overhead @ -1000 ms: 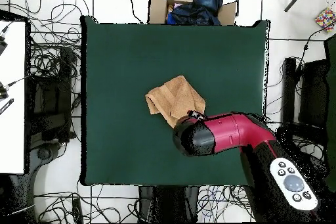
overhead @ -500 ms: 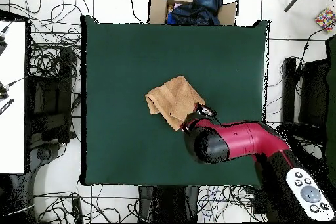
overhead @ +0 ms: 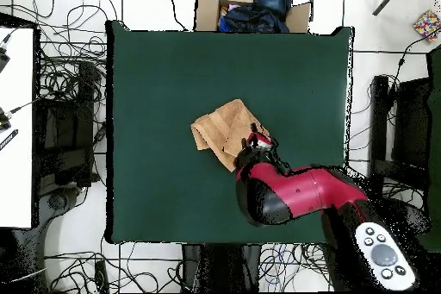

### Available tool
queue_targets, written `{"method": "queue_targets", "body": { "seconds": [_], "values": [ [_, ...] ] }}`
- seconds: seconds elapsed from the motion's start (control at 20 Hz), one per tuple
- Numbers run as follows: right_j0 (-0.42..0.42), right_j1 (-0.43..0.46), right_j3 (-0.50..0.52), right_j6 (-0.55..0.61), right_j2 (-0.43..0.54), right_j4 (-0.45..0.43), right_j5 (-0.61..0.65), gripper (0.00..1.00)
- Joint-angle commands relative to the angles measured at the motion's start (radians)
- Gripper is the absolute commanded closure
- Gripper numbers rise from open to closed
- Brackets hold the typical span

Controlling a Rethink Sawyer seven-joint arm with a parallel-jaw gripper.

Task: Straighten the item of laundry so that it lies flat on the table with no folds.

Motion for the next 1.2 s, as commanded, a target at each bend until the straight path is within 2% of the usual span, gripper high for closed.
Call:
{"method": "queue_targets", "body": {
  "seconds": [0.05,0.35,0.6,1.2],
  "values": [
    [0.149,0.034,0.051,0.21,-0.24,-0.051,-0.18,0.0],
    [0.307,0.119,0.016,0.154,-0.47,0.037,-0.391,0.0],
    [0.354,0.18,-0.003,0.138,-0.538,0.085,-0.48,0.0],
    [0.467,0.381,-0.001,0.007,-0.745,0.276,-0.929,0.0]
  ]
}}
